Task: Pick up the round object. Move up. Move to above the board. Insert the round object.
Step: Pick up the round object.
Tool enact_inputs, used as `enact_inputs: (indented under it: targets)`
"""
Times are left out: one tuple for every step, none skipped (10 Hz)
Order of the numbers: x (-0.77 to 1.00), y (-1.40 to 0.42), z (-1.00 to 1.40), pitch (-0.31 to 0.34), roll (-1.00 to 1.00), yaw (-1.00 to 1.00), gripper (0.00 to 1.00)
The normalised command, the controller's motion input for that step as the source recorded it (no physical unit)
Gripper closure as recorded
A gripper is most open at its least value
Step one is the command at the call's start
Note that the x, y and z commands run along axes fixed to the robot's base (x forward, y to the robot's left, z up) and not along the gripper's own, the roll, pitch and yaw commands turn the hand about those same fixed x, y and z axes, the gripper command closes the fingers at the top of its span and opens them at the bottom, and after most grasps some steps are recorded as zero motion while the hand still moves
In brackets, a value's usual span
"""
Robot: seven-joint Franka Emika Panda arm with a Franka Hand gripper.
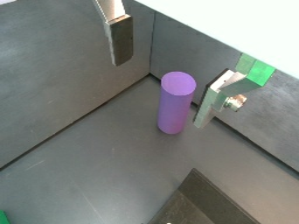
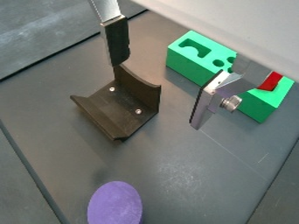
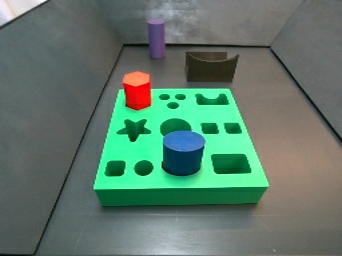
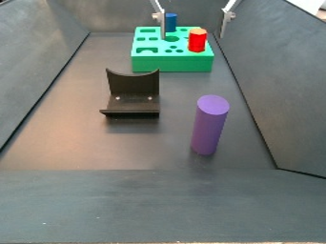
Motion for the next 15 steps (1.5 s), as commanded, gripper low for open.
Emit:
enact_inputs:
  targets:
    - [-0.12, 0.0, 0.0, 0.0, 0.0, 0.0, 0.0]
    - [-0.05, 0.47, -0.19, 0.0, 0.0, 0.03, 0.0]
    - [-0.19, 0.67, -0.23, -0.026, 0.0, 0.03, 0.0]
    - [-0.21, 0.67, -0.27, -0.05, 0.0, 0.06, 0.0]
    - [-0.29, 0.69, -0.32, -0.123, 0.0, 0.08, 0.0]
    - [-0.15, 0.57, -0.32, -0.111, 0.0, 0.06, 0.0]
    - [-0.01, 0.43, -0.35, -0.107, 0.0, 0.06, 0.0]
    - [0.0, 0.32, -0.46, -0.099, 0.03, 0.08, 0.0]
    - [0.0, 0.23, -0.53, -0.127, 0.04, 0.08, 0.0]
    - [0.0, 0.19, -0.58, -0.147, 0.01, 0.09, 0.0]
    - [0.0, 0.19, -0.67, -0.17, 0.0, 0.1, 0.0]
    - [-0.03, 0.17, -0.77, -0.203, 0.02, 0.09, 0.0]
    - [-0.11, 0.15, -0.81, -0.213, 0.07, 0.09, 0.0]
    - [-0.16, 0.14, -0.8, -0.206, 0.11, 0.11, 0.0]
    - [-0.13, 0.06, -0.7, -0.171, 0.14, 0.08, 0.0]
